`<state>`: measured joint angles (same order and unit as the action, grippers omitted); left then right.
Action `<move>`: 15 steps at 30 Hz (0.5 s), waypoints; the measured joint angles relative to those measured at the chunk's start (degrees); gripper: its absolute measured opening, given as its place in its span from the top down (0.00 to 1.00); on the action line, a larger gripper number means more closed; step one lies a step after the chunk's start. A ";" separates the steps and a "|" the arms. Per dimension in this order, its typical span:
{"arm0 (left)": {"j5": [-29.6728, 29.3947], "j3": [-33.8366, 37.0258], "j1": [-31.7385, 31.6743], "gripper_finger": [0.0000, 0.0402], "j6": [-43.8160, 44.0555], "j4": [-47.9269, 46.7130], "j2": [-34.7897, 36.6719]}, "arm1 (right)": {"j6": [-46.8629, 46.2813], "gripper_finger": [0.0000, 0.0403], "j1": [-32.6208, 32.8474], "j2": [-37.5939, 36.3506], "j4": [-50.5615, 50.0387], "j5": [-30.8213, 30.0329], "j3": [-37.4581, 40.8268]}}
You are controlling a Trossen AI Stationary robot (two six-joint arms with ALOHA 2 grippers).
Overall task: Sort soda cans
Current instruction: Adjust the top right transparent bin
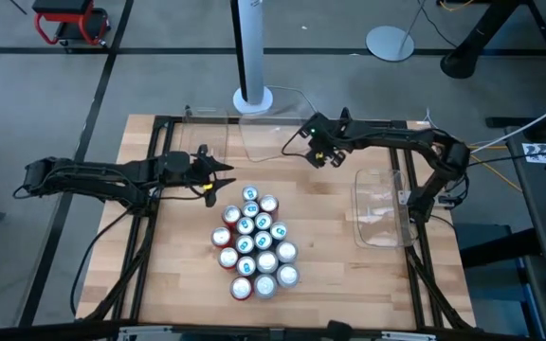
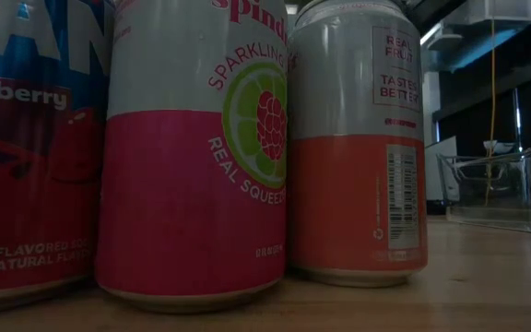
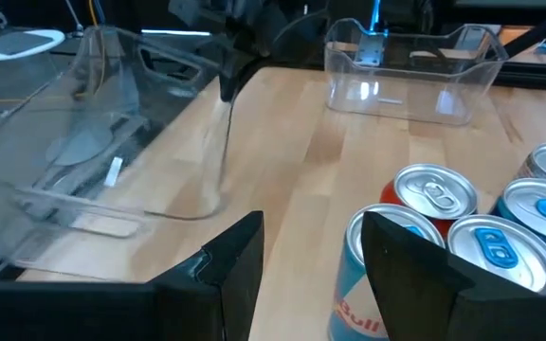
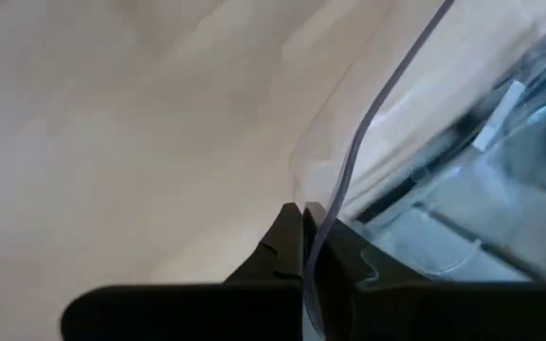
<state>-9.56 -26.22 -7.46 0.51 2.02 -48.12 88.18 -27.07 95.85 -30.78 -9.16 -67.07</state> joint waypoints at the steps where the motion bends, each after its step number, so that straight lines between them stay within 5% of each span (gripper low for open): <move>1: 0.00 0.00 0.00 0.58 -0.06 0.02 0.00 | 2.44 0.98 0.00 -0.71 -1.18 -0.17 0.00; 15: -0.02 0.00 0.00 0.58 -0.96 0.33 -0.02 | 21.99 0.98 -0.75 -2.07 -8.06 -1.76 -0.07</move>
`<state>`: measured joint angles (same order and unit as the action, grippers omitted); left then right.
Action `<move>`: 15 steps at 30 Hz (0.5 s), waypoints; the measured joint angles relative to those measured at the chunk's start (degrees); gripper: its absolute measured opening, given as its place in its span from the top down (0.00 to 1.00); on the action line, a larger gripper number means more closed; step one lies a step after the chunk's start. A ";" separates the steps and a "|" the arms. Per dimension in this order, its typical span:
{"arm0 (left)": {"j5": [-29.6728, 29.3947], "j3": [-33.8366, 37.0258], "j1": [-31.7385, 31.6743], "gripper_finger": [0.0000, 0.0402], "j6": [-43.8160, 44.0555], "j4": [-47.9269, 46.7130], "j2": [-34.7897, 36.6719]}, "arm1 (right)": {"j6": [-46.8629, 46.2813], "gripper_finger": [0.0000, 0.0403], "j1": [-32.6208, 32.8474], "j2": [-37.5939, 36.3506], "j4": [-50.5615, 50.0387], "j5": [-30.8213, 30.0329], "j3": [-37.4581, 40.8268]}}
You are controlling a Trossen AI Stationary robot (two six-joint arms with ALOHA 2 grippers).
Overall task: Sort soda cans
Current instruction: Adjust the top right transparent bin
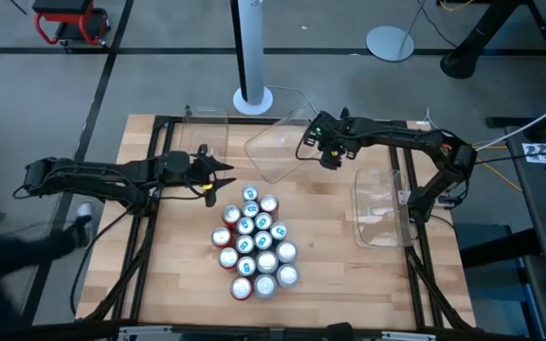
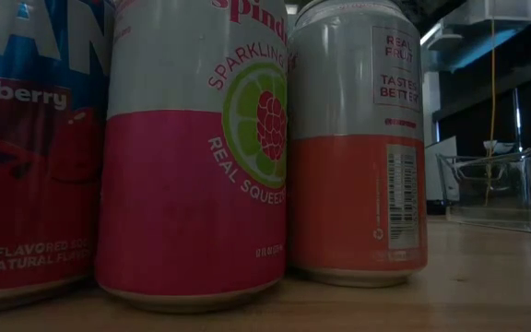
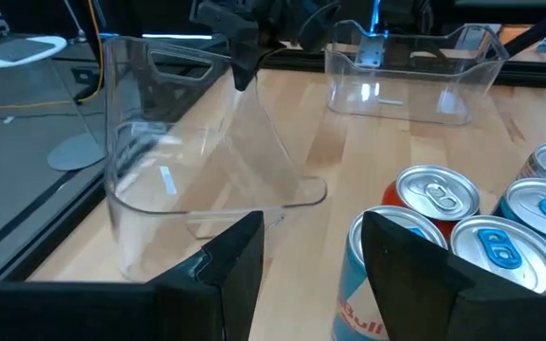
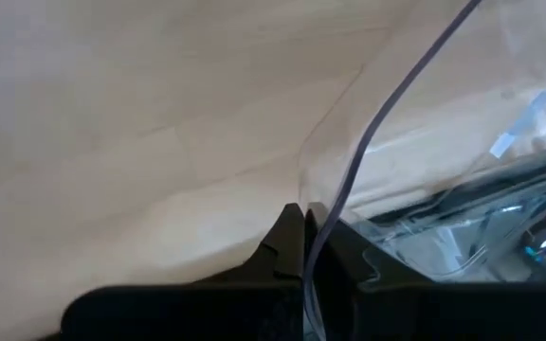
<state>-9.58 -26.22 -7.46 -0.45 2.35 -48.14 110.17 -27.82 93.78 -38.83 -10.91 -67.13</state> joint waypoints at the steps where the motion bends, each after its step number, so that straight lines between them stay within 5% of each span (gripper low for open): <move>1: 0.00 0.00 0.00 0.58 0.00 0.01 0.00 | 1.16 0.98 0.00 0.00 0.00 -0.07 -0.02; 15: 0.00 0.00 0.00 0.58 0.02 0.24 -0.04 | 7.06 0.99 -3.00 -1.95 -10.77 0.82 -3.98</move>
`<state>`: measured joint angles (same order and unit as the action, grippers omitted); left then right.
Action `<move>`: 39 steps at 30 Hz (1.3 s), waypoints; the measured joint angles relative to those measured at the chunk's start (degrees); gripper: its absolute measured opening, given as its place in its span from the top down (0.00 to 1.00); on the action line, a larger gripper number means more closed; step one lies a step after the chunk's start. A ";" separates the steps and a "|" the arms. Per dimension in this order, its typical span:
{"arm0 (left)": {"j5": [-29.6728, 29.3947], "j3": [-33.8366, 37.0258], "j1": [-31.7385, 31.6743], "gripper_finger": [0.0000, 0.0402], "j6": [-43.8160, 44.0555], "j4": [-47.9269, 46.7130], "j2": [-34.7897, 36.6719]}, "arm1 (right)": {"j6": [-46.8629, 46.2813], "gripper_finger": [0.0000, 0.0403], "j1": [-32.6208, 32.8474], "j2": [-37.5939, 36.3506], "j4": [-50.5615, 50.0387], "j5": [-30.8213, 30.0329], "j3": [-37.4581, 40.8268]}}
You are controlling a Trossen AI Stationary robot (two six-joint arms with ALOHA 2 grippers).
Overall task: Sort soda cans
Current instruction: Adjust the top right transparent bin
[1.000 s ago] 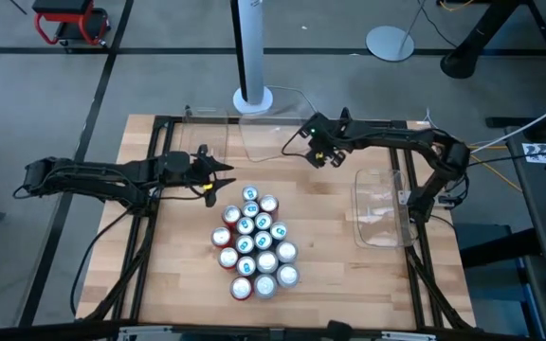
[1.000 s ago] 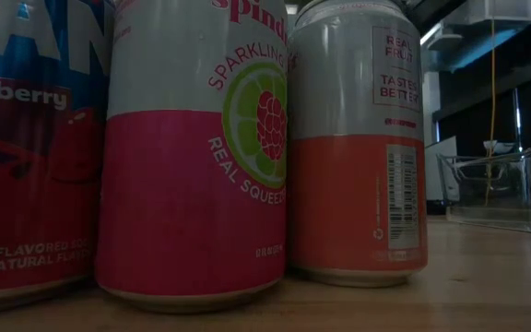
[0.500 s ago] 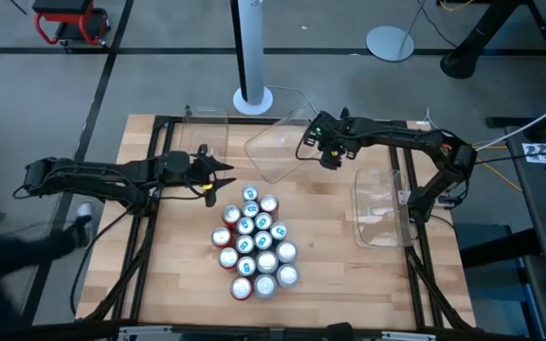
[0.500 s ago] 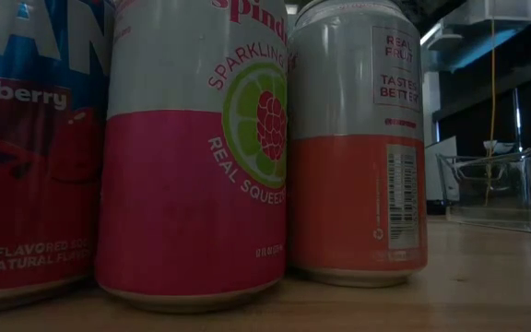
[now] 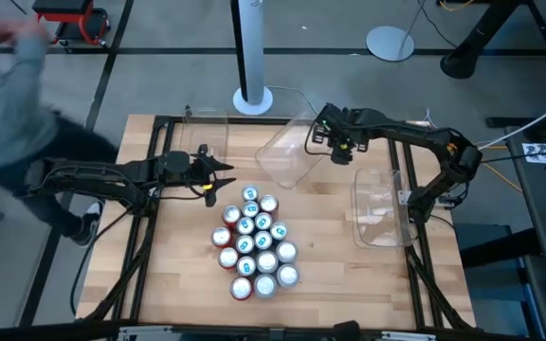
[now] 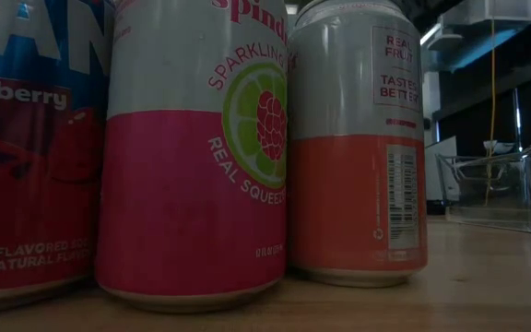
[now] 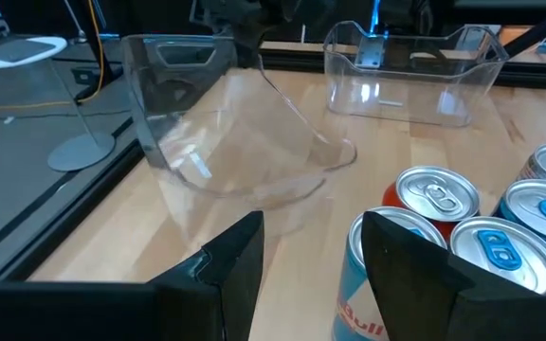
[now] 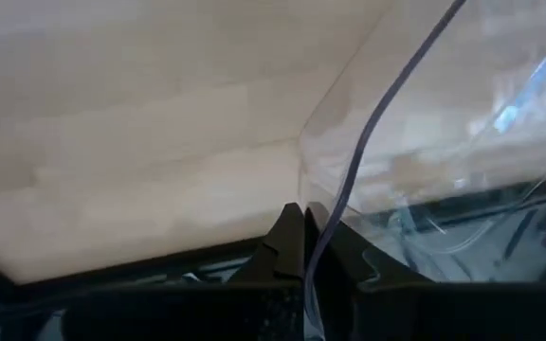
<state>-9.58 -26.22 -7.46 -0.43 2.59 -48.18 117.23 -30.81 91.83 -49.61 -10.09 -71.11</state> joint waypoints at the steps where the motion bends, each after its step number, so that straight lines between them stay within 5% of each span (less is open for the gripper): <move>1: 0.00 0.00 0.00 0.58 0.01 0.02 0.00 | 0.95 0.99 -0.26 0.00 0.00 0.89 -0.06; 6: 0.00 0.00 0.00 0.58 0.26 -0.07 0.00 | 4.96 0.99 -1.55 1.92 4.42 7.33 1.89; 16: 0.00 0.00 0.00 0.58 0.11 -0.13 0.00 | -0.11 0.91 -1.43 6.81 14.06 1.80 2.54; 30: 0.00 0.00 0.00 0.58 0.07 -0.52 0.03 | -9.07 0.62 1.12 3.83 7.84 -8.16 -3.98; 39: -0.01 0.00 0.00 0.58 0.33 -1.82 0.04 | -36.07 0.61 4.06 -2.57 -5.93 5.16 -4.13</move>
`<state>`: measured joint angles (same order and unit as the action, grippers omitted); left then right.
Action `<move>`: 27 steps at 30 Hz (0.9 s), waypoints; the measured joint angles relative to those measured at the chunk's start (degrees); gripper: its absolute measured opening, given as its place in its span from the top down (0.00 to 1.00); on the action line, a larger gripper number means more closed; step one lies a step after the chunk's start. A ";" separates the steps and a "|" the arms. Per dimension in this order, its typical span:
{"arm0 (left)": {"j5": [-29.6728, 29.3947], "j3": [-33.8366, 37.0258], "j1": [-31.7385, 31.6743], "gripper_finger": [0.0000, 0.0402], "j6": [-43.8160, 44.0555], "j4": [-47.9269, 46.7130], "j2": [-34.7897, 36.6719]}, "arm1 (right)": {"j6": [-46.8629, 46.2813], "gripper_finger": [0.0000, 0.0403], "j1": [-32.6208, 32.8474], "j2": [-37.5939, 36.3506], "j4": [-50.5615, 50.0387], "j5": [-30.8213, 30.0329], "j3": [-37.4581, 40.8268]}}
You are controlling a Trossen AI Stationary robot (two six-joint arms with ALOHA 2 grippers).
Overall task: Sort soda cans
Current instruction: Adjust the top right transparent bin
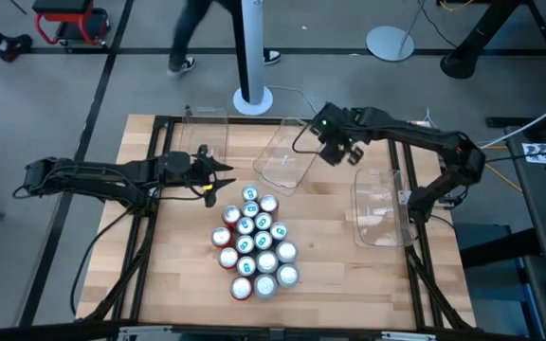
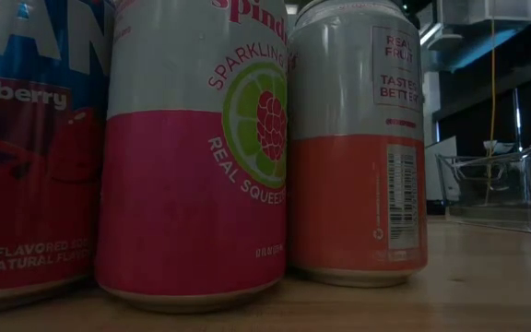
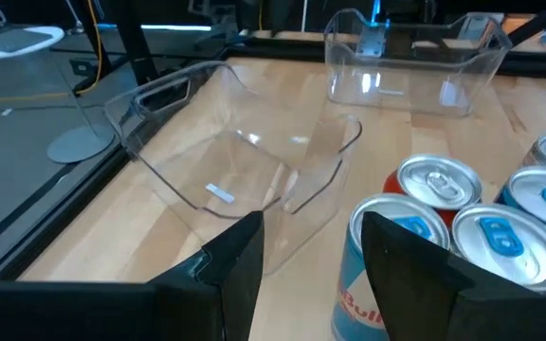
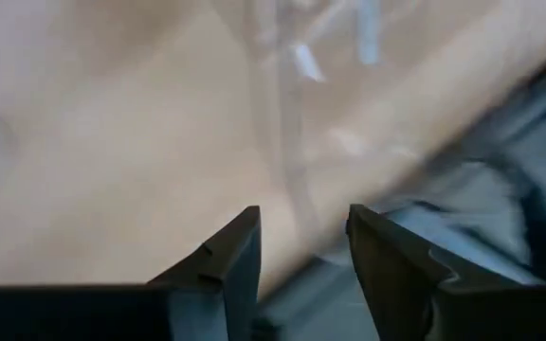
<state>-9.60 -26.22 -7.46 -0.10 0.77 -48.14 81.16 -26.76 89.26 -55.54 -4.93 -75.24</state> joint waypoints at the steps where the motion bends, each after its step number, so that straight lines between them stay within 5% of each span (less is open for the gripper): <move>1: 0.01 0.00 0.00 0.58 0.10 -0.28 0.00 | -3.13 0.61 0.41 -0.07 0.15 0.16 1.72; 10: 0.00 0.35 -0.02 0.58 -0.65 0.88 0.00 | -18.07 0.66 1.19 0.92 15.73 -0.54 16.59; 16: -0.01 0.37 -0.04 0.58 -1.81 1.29 0.00 | -19.58 0.72 1.25 1.73 24.93 -7.59 18.57; 27: 0.00 0.37 0.02 0.58 -1.37 0.71 0.00 | -19.43 0.74 -0.03 2.90 28.75 -8.13 18.58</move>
<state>-9.59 -25.85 -7.44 -1.48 1.48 -48.14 61.73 -26.79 92.16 -26.78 -13.06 -56.66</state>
